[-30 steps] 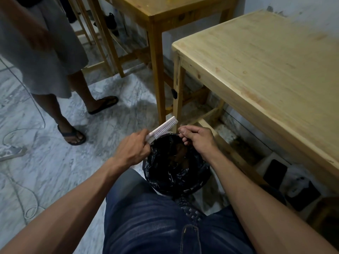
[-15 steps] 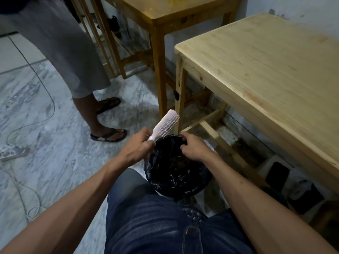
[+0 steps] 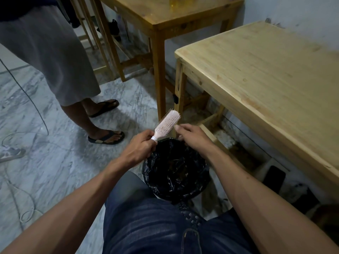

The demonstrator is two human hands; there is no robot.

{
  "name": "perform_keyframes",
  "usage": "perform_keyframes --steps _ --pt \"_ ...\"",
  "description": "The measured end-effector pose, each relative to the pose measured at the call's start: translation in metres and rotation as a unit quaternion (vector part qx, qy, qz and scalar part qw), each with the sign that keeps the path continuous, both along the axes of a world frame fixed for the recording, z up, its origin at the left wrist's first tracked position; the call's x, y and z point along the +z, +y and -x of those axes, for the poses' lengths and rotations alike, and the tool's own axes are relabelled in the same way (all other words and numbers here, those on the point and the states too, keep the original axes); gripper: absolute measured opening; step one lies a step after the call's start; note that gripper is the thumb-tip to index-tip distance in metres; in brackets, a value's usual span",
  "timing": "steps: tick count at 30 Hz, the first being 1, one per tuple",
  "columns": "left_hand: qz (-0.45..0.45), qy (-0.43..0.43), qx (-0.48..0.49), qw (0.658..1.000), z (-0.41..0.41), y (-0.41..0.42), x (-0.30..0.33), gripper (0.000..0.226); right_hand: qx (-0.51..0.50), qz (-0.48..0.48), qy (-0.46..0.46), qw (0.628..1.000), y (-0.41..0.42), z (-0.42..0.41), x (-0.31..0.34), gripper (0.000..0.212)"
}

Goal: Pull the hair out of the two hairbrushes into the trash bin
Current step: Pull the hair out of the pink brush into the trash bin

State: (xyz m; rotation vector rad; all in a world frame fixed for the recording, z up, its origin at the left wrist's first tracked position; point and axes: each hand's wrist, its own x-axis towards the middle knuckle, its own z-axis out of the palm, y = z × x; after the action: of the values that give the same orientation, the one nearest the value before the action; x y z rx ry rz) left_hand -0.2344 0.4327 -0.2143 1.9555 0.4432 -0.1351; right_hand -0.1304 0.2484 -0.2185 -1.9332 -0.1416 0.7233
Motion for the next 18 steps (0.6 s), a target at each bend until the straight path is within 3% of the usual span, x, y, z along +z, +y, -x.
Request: perform_keyframes --steps 6,11,15,18 --pt "-0.017 -0.010 0.001 1.000 0.001 -0.005 0.005 0.019 -0.062 -0.131 0.058 0.988 0.016 -0.004 0.014 0.020" --pt "-0.162 -0.055 -0.038 0.984 0.002 -0.003 0.022 0.024 -0.103 -0.142 0.044 0.984 0.024 -0.009 0.025 0.018" --pt "-0.213 -0.118 -0.035 0.969 -0.002 0.001 0.042 0.024 -0.106 -0.137 0.001 0.985 0.031 -0.018 0.050 0.020" --pt "-0.201 -0.167 0.003 0.965 -0.007 0.006 0.061 0.023 -0.094 -0.137 -0.050 0.985 0.036 -0.025 0.081 0.021"
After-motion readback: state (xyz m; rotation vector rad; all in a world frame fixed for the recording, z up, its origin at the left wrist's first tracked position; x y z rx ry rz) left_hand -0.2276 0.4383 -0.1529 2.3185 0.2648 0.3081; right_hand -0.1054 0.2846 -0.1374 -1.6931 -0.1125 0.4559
